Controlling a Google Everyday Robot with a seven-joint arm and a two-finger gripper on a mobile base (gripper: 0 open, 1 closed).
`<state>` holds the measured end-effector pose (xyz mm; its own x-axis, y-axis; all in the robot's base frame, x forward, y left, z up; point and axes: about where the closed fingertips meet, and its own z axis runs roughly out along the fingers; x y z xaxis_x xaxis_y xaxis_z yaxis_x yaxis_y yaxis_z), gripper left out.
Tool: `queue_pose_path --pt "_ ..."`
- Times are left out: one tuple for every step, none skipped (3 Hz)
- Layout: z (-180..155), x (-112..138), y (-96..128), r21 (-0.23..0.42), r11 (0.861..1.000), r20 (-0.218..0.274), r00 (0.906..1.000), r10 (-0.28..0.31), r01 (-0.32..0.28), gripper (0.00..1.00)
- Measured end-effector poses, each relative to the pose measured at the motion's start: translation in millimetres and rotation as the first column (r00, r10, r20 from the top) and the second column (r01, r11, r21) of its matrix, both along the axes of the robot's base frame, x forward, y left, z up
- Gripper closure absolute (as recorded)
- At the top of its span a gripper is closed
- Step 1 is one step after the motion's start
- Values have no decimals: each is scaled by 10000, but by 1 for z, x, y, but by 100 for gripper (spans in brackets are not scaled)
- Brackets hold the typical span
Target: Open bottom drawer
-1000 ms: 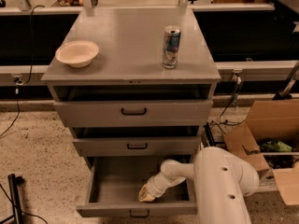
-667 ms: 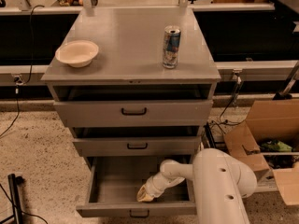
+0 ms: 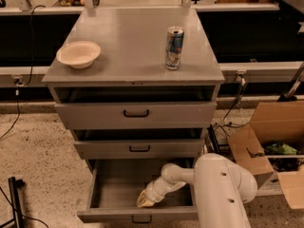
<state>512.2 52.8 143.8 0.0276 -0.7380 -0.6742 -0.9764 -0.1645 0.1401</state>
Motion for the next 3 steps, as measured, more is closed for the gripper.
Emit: queue_pose_path --pt "-1 -15 2 386 9991 -321 9993 178 -166 100" --pt "-1 -13 2 386 9991 -321 9993 179 -166 100" --pt "12 -35 5 928 9940 -281 9977 610 -581 100"
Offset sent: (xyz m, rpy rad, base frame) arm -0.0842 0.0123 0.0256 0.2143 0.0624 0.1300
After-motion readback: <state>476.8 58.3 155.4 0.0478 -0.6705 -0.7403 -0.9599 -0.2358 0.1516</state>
